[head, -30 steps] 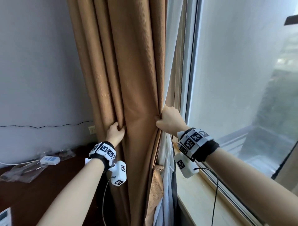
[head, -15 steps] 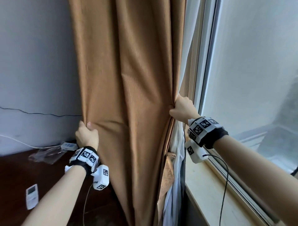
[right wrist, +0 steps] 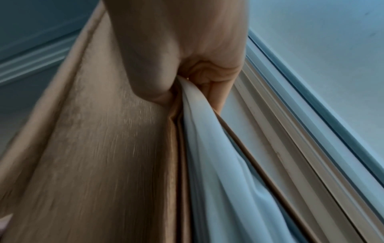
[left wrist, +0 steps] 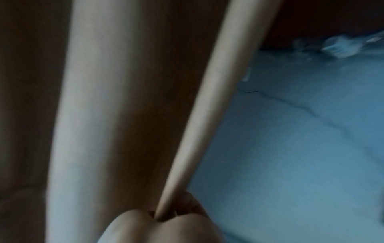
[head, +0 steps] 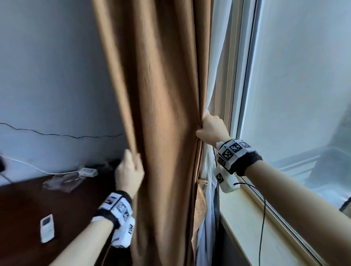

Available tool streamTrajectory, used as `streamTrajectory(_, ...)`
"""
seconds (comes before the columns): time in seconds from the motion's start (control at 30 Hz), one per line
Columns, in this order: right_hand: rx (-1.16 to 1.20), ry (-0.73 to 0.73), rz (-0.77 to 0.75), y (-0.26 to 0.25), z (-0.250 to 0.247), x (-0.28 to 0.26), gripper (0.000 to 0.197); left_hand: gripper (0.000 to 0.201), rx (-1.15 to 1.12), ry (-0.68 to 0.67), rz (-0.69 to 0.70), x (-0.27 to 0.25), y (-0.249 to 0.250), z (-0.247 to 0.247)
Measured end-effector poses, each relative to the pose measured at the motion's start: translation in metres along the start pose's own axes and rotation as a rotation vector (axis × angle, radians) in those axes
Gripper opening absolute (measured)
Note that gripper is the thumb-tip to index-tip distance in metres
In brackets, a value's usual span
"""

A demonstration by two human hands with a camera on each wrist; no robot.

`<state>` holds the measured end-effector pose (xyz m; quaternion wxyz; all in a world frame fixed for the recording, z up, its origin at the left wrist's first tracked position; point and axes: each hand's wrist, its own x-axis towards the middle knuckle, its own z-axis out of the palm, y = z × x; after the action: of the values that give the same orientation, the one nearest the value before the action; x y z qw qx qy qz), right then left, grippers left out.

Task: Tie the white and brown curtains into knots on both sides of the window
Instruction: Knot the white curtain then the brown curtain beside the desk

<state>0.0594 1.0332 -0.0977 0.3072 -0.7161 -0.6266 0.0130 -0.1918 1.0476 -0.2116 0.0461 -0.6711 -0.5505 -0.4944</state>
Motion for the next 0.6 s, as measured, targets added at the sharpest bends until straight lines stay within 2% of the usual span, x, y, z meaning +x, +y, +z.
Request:
streamTrajectory(0.07,-0.008,0.004,-0.004,-0.006,0.001,-0.002,0.029,0.025,0.003,-0.16,0.166,-0.015,0.03,0.013)
streamTrajectory(0.13,-0.022,0.016,0.003,-0.009,0.003,-0.005,0.028,0.042,0.01,-0.281,0.234,-0.023,0.055,0.028)
streamTrajectory(0.2,-0.021,0.023,0.006,-0.01,0.002,-0.008,0.028,0.053,0.009,-0.337,0.195,-0.025,0.078,0.037)
streamTrajectory(0.27,-0.017,0.028,0.004,-0.009,0.001,-0.01,0.029,0.056,0.073,-0.412,0.121,-0.022,0.102,0.044)
streamTrajectory(0.33,-0.012,0.034,0.002,-0.01,0.0,-0.013,0.03,0.052,0.12,-0.456,0.063,-0.017,0.119,0.052)
streamTrajectory(0.43,-0.009,0.03,0.001,-0.008,-0.001,-0.016,0.031,0.044,-0.01,-0.514,0.0,-0.01,0.133,0.063)
streamTrajectory(0.5,-0.013,0.028,-0.001,-0.003,-0.003,-0.015,0.032,0.046,-0.098,-0.567,0.0,-0.008,0.133,0.069)
streamTrajectory(0.6,0.025,-0.006,-0.003,0.002,-0.007,-0.013,0.038,0.05,-0.174,-0.674,0.076,-0.005,0.127,0.077)
